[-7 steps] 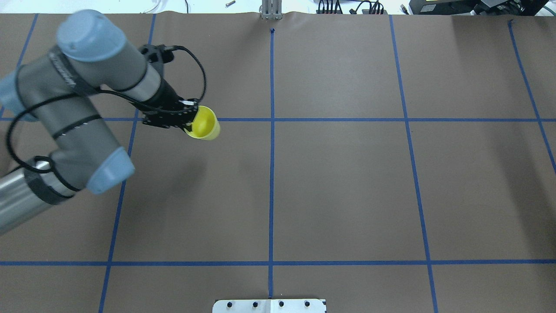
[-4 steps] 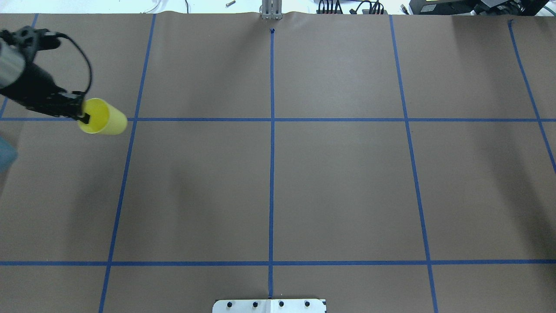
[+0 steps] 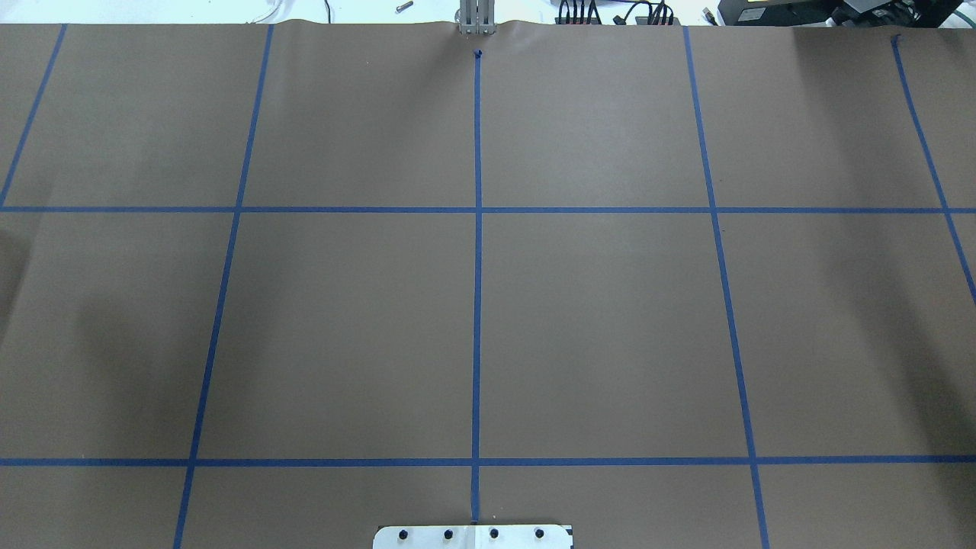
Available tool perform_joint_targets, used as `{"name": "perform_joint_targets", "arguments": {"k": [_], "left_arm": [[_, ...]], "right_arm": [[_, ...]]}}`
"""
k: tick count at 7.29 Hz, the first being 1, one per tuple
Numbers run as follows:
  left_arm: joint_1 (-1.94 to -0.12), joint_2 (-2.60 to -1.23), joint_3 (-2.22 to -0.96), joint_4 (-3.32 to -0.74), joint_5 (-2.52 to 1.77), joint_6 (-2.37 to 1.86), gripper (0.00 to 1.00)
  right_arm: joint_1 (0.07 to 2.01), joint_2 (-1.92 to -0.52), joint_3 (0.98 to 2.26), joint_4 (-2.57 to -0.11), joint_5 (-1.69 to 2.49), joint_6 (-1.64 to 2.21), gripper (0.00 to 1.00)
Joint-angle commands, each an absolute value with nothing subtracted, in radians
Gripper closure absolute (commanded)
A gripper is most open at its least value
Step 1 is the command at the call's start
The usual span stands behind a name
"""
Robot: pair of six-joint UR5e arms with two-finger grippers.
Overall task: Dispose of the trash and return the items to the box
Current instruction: 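Lift the yellow cup and place it in the clear bin with the left gripper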
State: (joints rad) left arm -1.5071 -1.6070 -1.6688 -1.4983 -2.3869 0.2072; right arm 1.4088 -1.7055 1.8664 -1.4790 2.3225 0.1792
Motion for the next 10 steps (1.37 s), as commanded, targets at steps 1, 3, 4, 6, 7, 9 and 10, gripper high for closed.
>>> {"name": "perform_joint_targets", "arguments": {"k": [1,3,4,6,7,9,10], "left_arm": [[-1.644,-1.696,-1.385,-1.479,-2.388,0.520,1.00],[-1.683,-1.771,-1.156,-1.491,-2.388,0.636,1.00],[-1.693,-1.801,-1.064,-1.493,-2.388,0.696,1.00],[-1.695,-1.818,-0.981,-1.505,-2.366,0.709,1.00],[-1.697,-1.833,-0.906,-1.581,-2.346,0.707,1.00],[-1.709,-1.867,-0.810,-1.680,-2.342,0.680,1.00],[-1.710,-1.888,-0.775,-1.704,-2.303,0.673,1.00]], "right_arm": [[1.388,-1.706,1.867,-1.474,2.321,0.198,0.00],[1.376,-1.706,1.867,-1.468,2.321,0.199,0.00],[1.376,-1.706,1.867,-1.468,2.321,0.199,0.00],[1.376,-1.707,1.865,-1.468,2.318,0.199,0.00],[1.376,-1.707,1.865,-1.468,2.319,0.199,0.00],[1.376,-1.707,1.865,-1.468,2.318,0.199,0.00],[1.374,-1.707,1.864,-1.468,2.318,0.199,0.00]]}}
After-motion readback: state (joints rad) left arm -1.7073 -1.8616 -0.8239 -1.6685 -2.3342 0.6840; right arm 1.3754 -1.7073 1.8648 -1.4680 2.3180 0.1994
